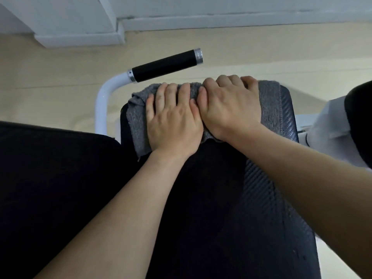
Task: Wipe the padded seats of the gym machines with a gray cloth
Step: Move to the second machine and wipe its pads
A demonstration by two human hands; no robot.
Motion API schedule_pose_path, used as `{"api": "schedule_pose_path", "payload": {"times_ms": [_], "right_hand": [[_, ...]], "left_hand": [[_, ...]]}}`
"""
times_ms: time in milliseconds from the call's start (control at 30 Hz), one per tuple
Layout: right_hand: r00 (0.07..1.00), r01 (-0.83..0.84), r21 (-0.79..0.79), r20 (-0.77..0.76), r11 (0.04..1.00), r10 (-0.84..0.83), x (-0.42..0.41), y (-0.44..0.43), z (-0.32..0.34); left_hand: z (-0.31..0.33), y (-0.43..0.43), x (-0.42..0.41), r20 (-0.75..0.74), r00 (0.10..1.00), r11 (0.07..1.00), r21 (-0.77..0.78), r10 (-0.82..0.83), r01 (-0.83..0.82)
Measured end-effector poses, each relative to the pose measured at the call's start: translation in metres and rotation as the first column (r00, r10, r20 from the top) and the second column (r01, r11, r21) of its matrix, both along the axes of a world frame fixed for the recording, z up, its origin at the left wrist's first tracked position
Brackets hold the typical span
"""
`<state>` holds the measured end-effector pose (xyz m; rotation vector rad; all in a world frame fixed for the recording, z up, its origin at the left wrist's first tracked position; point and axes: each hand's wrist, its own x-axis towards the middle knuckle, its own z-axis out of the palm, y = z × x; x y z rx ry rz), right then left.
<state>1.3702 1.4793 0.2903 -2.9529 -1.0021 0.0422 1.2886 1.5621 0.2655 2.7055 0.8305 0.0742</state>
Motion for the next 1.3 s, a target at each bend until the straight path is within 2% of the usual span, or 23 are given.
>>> {"api": "schedule_pose_path", "payload": {"times_ms": [233,667,833,933,1033,1133,1300], "right_hand": [[0.999,0.011,0.068,-0.051,0.998,-0.007,-0.032,-0.024,-0.003],[0.981,0.026,0.016,-0.192,1.0,-0.022,-0.25,-0.206,0.008],[0.978,0.039,0.004,-0.205,0.999,-0.037,-0.315,-0.277,0.013],[0.976,0.061,0.011,-0.211,0.998,-0.058,-0.324,-0.293,0.012],[0.97,0.137,0.049,-0.207,0.989,-0.124,-0.312,-0.285,0.011],[0.955,0.234,0.069,-0.202,0.97,-0.216,-0.289,-0.268,0.011],[0.941,0.282,0.115,-0.228,0.952,-0.251,-0.226,-0.234,0.008]], "left_hand": [[0.0,-0.025,-0.026,-0.046,0.999,0.999,-0.051,0.005,-0.008],[0.011,-0.199,-0.248,-0.115,0.987,0.994,-0.037,-0.11,0.106],[0.023,-0.255,-0.304,-0.161,0.973,0.985,-0.074,-0.168,0.158],[0.034,-0.262,-0.309,-0.165,0.973,0.982,-0.119,-0.164,0.145],[0.036,-0.251,-0.288,-0.141,0.975,0.984,-0.076,-0.17,0.161],[0.027,-0.229,-0.255,-0.138,0.968,0.977,-0.073,-0.21,0.202],[0.022,-0.203,-0.193,-0.102,0.974,0.977,-0.087,-0.205,0.196]]}}
